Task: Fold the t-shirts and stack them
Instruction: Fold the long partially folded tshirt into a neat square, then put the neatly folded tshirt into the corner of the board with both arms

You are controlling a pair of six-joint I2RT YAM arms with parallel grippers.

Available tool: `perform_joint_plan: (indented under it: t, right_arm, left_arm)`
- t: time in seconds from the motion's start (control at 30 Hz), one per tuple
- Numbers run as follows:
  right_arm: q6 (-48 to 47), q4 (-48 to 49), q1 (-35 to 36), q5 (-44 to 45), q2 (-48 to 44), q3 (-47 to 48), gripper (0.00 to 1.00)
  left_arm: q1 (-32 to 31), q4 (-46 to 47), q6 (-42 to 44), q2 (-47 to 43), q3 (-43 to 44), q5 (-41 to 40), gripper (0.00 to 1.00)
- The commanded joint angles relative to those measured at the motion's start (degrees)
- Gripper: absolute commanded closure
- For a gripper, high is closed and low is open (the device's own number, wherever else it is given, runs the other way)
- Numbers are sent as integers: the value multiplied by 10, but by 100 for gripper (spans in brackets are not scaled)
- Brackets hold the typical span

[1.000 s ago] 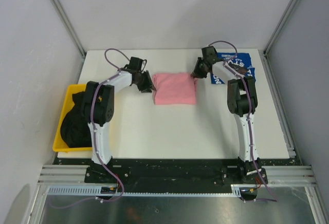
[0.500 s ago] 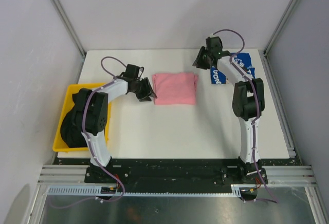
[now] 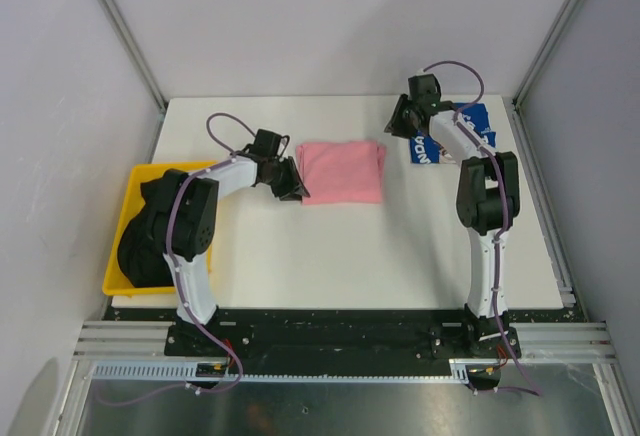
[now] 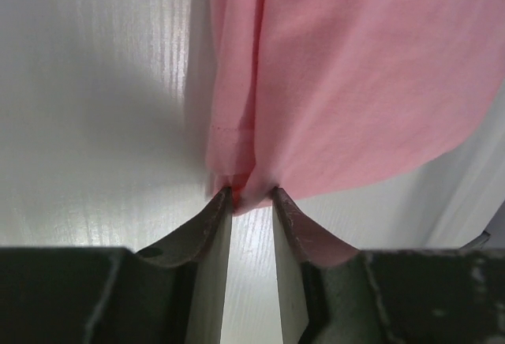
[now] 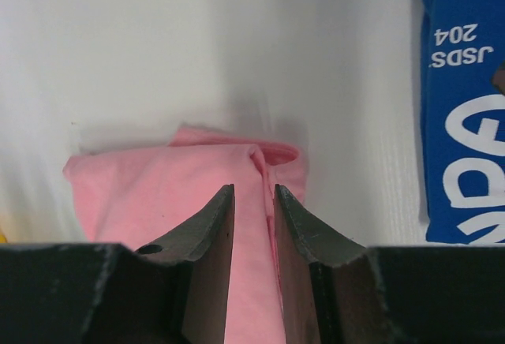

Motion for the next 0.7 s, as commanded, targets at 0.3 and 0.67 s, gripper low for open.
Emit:
perform_joint_plan:
  t: [0.3,0.67]
  right_arm:
    - [-21,-3,-14,37,-36,-19,69]
    - [-58,-21,-19,118,-21,-18,69]
  left_arm:
    - [-11,0,-12,-14,-19,-68,90]
    - [3,-22,-7,-111,-79,-97,100]
